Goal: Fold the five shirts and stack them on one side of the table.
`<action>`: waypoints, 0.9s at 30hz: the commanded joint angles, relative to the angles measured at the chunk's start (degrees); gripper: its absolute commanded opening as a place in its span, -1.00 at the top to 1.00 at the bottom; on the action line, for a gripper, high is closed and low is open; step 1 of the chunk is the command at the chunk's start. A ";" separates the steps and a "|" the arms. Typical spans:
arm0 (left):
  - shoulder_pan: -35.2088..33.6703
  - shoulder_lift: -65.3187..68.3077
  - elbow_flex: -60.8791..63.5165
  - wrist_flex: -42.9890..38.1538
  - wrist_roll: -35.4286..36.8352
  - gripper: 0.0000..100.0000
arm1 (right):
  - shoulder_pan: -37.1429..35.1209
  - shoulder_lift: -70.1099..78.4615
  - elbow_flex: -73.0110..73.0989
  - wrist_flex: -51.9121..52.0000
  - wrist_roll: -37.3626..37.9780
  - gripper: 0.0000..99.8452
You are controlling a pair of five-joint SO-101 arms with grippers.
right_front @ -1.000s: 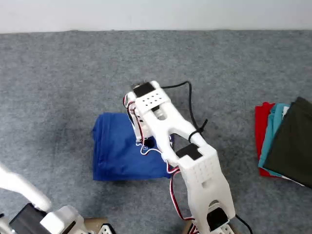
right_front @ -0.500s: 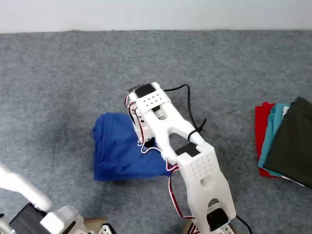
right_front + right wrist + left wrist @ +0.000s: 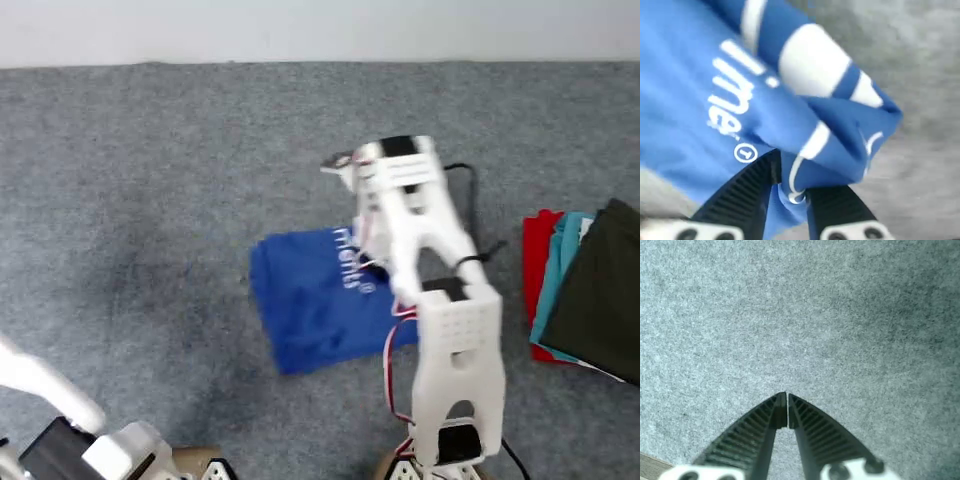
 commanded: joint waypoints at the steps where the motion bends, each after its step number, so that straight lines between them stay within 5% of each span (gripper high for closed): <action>1: 0.53 -2.29 -2.33 -0.97 0.18 0.97 | 6.46 -4.70 -2.20 -1.01 29.98 0.98; 4: 1.14 -2.29 -2.33 -0.88 0.18 0.97 | 7.69 -4.97 -2.29 -5.93 43.34 0.98; 7: 1.85 -2.29 -2.24 -0.70 0.18 0.97 | 5.93 -4.97 -4.13 -10.95 48.35 0.98; 18: 2.29 -2.29 -2.24 0.18 0.26 0.97 | -0.04 -5.41 -5.80 -14.11 48.35 0.97; 22: 2.29 -2.29 -2.24 0.18 0.26 0.97 | 0.75 -8.66 -7.38 -13.93 36.57 0.82; 27: 2.29 -2.29 -2.24 0.18 0.26 0.97 | 0.66 -14.02 -7.91 -13.85 4.84 0.61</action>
